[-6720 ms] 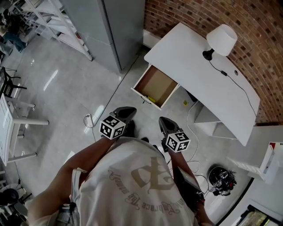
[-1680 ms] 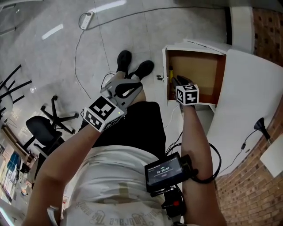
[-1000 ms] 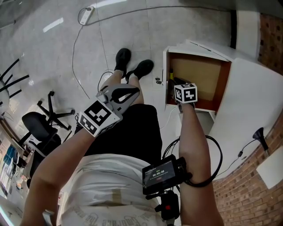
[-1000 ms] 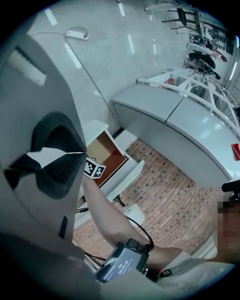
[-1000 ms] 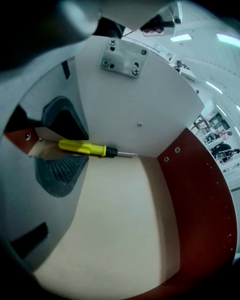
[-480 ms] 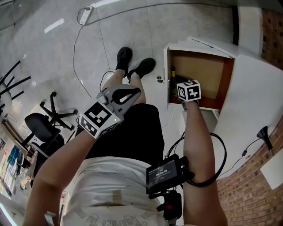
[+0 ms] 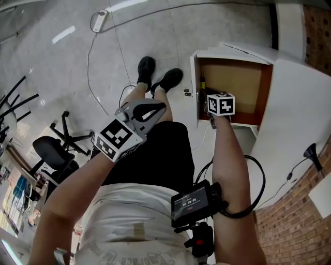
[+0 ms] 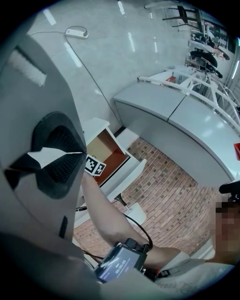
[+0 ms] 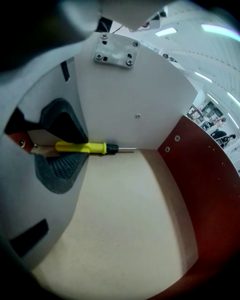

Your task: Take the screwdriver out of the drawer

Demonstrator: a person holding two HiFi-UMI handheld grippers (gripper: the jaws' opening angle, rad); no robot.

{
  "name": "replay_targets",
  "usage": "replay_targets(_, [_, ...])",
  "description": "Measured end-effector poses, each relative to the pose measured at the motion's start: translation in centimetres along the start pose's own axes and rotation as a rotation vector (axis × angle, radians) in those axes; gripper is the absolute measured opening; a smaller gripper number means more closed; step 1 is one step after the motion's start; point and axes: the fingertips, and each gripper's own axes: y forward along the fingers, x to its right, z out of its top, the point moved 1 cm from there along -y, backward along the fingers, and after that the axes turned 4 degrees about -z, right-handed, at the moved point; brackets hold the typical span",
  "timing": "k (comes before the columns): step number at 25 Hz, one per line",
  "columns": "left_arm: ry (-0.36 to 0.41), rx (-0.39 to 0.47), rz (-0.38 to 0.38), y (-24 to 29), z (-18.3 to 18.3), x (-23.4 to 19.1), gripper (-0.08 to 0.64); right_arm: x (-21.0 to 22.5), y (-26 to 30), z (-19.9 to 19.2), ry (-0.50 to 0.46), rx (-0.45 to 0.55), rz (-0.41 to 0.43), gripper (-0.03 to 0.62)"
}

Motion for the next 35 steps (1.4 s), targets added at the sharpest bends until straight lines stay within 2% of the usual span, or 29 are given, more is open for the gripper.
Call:
replay_targets(15, [0.059, -0.042, -0.026, -0.4, 1.9, 1.4, 0.012, -1.6, -3.3, 2.0, 0.098, 0.112, -0.027, 0.054])
replay_targets(24, [0.127, -0.06, -0.046, -0.9, 3.9, 3.5, 0.012, -2.6, -6.9, 2.1, 0.121, 0.173, -0.043, 0.054])
replay_targets(35, [0.174, -0.055, -0.049, -2.3, 5.9, 5.2, 0.012, -4.0, -10.8, 0.9, 0.121, 0.203, -0.064, 0.054])
